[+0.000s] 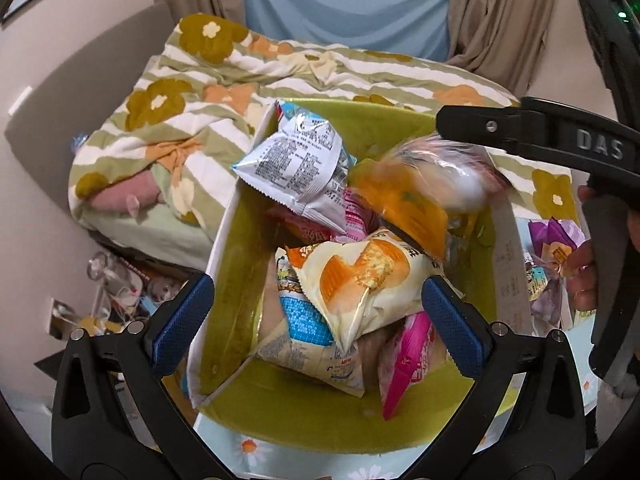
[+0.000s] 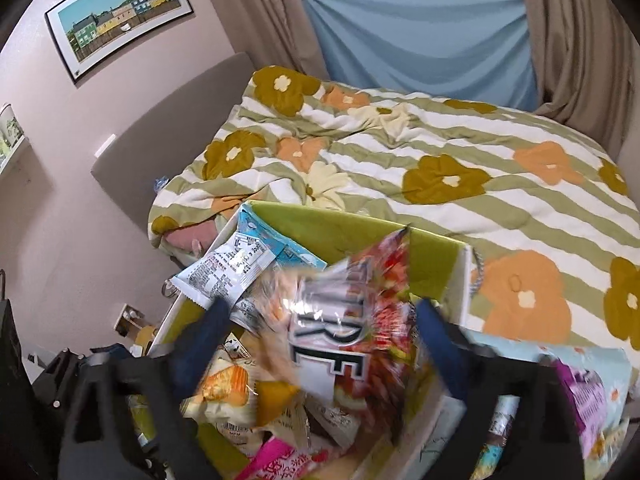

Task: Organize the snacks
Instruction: 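Carry both packets into the yellow box and open both grippers, then move both grippers back to the remaining packets on the table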

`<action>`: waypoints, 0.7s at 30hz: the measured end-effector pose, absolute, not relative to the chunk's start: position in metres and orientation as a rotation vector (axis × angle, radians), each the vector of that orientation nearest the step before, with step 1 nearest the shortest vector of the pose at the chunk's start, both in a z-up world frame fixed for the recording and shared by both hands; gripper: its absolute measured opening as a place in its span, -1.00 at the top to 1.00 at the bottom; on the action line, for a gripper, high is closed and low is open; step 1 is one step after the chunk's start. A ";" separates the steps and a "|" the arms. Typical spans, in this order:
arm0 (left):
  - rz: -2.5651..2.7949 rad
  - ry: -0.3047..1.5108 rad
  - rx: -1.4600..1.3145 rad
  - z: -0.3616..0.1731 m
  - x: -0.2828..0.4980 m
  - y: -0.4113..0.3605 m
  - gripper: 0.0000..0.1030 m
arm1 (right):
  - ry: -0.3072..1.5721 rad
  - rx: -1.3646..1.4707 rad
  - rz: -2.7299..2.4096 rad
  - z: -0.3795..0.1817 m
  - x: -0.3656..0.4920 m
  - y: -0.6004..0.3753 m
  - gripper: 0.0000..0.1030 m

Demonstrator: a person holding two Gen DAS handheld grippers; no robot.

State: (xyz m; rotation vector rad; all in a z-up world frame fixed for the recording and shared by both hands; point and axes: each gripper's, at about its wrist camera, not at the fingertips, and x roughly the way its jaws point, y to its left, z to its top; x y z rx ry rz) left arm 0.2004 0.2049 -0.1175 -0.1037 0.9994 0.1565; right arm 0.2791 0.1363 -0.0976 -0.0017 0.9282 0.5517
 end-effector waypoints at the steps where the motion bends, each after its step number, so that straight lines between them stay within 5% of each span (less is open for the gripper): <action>1: 0.160 1.002 -0.102 -0.119 0.201 0.205 -1.00 | 0.920 -0.009 0.555 -0.098 0.279 0.136 -0.99; 21: 0.137 0.892 -0.050 -0.064 0.165 0.193 -1.00 | 0.802 -0.019 0.547 -0.044 0.213 0.110 -0.99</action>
